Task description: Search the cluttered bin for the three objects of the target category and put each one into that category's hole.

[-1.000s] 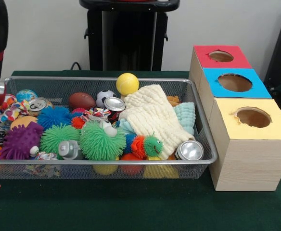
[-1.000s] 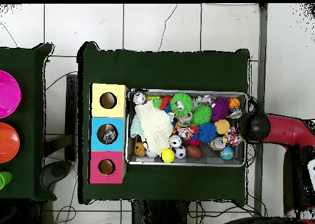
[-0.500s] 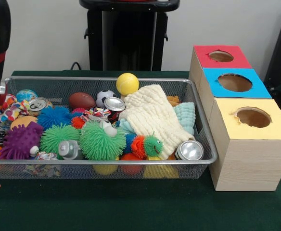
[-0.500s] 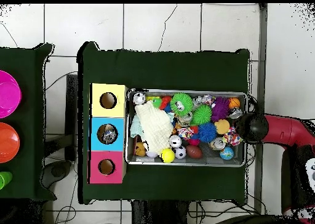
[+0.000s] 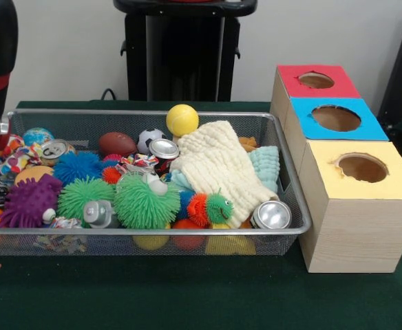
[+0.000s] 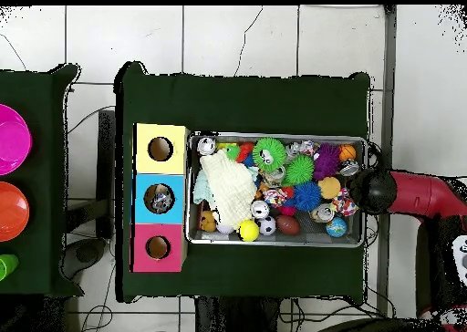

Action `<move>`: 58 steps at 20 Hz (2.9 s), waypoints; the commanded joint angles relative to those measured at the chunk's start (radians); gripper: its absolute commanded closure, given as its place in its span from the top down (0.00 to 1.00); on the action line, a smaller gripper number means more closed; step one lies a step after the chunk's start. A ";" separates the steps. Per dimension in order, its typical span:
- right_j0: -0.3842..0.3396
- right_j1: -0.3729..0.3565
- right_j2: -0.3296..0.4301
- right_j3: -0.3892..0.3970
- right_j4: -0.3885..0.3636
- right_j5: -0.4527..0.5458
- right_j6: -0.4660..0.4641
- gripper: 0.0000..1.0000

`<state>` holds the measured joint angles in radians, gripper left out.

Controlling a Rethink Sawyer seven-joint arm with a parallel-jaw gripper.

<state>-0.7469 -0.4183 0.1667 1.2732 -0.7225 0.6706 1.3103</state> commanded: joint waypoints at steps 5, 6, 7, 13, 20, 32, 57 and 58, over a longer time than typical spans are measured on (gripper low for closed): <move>0.082 -0.074 0.129 0.220 0.097 0.013 0.009 0.00; 0.083 -0.078 0.129 0.223 0.094 0.004 0.012 0.00; 0.080 -0.084 0.133 0.231 0.097 -0.003 0.012 0.00; 0.075 -0.103 0.139 0.258 0.098 -0.039 0.015 0.00; 0.018 -0.138 0.203 0.339 0.093 -0.203 0.015 0.00; -0.006 -0.143 0.226 0.366 0.053 -0.263 -0.013 0.00; 0.184 -0.055 0.012 0.178 0.053 -0.002 -0.035 1.00; 0.180 -0.059 0.017 0.183 0.054 -0.006 -0.040 1.00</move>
<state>-0.5471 -0.4863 0.1264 1.3954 -0.6885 0.6106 1.3103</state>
